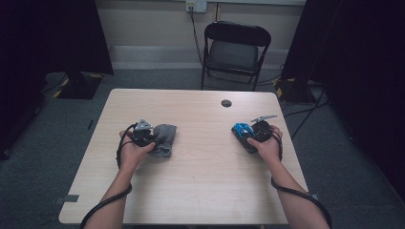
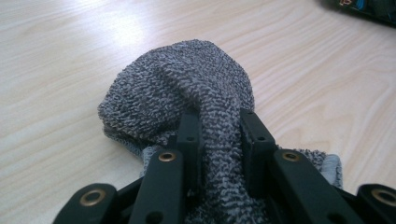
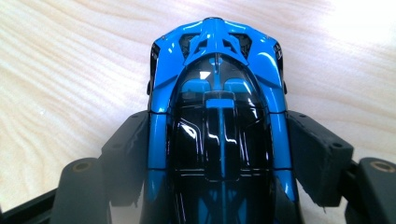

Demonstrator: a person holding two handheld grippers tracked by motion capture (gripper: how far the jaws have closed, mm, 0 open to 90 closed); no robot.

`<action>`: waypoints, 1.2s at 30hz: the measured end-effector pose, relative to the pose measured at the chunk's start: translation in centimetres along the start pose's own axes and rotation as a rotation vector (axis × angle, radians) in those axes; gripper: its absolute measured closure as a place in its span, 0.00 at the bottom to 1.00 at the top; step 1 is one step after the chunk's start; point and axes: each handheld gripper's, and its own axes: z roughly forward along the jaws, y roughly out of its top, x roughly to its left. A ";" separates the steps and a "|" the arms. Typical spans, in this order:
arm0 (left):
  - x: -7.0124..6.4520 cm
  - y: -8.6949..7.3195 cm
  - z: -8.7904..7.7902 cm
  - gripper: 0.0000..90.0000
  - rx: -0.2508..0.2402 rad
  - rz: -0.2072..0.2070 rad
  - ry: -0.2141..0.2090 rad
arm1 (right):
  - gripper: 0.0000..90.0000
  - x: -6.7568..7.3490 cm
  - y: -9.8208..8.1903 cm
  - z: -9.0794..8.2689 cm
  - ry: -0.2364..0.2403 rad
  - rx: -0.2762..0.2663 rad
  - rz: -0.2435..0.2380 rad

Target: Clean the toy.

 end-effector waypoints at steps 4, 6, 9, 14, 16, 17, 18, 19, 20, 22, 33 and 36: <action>0.3 0.1 0.4 0.81 -0.002 -0.002 0.009 | 0.31 0.0 0.1 0.1 -0.004 0.001 -0.001; 0.4 0.2 0.5 0.81 0.000 -0.005 0.015 | 0.31 -0.1 0.2 0.2 -0.005 0.003 -0.002; 0.7 0.3 0.7 0.81 -0.004 -0.014 0.025 | 0.31 -0.1 0.4 0.5 -0.004 0.004 -0.004; 0.8 0.3 1.1 0.80 0.003 -0.011 0.036 | 0.31 0.0 0.5 0.7 -0.017 -0.003 -0.007; 0.9 0.2 1.2 0.80 0.002 -0.014 0.039 | 0.31 0.0 0.5 0.9 -0.017 0.001 -0.010; 0.9 0.2 1.2 0.80 0.002 -0.014 0.039 | 0.31 0.0 0.5 0.9 -0.017 0.001 -0.010; 0.9 0.2 1.2 0.79 0.003 -0.011 0.040 | 0.31 0.2 0.5 0.9 -0.025 0.004 -0.023; 1.0 0.1 1.3 0.79 0.004 -0.010 0.042 | 0.31 0.2 0.5 0.9 -0.025 0.004 -0.023; 1.0 0.1 1.3 0.79 0.004 -0.012 0.041 | 0.31 0.2 0.6 1.0 -0.025 0.005 -0.025; 1.1 -0.1 1.3 0.78 0.003 -0.014 0.043 | 0.31 0.1 0.6 1.0 -0.022 0.004 -0.020; 1.2 -0.5 1.2 0.74 -0.002 -0.023 0.047 | 0.31 0.2 0.7 1.2 -0.036 0.002 -0.017; 1.3 -0.6 1.1 0.71 -0.001 -0.016 0.050 | 0.30 0.3 0.8 1.2 -0.040 0.004 -0.021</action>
